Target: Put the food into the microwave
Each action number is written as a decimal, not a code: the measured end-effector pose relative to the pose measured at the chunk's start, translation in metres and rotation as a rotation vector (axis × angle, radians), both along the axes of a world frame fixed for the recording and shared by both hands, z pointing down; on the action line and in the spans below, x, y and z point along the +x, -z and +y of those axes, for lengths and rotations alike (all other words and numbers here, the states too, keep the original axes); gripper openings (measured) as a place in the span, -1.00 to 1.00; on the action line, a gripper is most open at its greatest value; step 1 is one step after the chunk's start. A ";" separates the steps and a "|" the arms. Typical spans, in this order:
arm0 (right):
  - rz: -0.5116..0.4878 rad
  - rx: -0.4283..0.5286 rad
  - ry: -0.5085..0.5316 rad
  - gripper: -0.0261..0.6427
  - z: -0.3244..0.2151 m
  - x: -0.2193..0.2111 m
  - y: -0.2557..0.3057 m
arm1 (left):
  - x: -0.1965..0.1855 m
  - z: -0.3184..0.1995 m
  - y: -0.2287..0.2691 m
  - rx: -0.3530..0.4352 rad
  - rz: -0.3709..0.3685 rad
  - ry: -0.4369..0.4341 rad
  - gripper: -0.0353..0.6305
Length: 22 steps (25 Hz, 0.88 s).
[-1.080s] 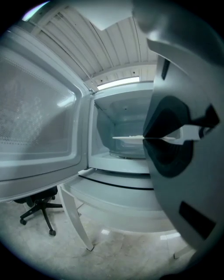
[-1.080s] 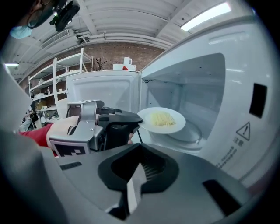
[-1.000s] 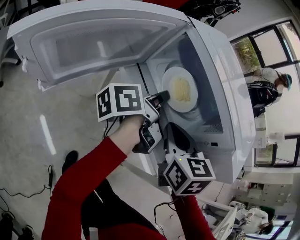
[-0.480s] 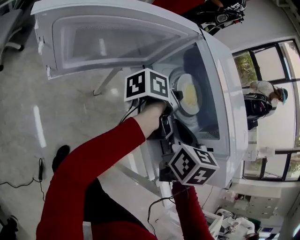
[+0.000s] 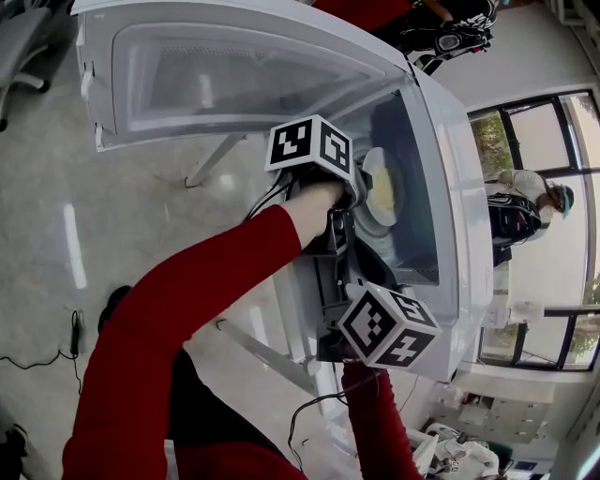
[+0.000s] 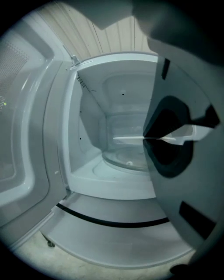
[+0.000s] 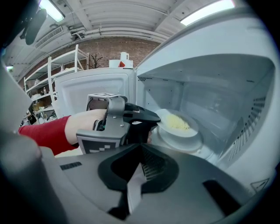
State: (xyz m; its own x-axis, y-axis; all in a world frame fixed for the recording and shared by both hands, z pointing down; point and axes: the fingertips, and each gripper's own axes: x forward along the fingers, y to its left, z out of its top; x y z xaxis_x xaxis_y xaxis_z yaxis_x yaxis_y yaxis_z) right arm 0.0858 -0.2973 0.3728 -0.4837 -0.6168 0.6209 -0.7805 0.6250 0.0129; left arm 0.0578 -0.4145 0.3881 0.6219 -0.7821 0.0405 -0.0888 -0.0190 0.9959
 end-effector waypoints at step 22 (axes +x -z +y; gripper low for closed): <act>0.048 -0.049 -0.022 -0.88 -0.003 0.006 -0.007 | 0.004 -0.015 -0.005 0.055 -0.612 -0.152 -0.79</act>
State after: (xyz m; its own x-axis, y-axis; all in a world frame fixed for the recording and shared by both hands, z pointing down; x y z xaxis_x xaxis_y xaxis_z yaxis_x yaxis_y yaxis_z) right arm 0.0922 -0.3006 0.3794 -0.4396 -0.5954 0.6725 -0.7933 0.6085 0.0202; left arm 0.0621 -0.4298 0.3928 0.6036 -0.6976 0.3859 -0.6340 -0.1265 0.7629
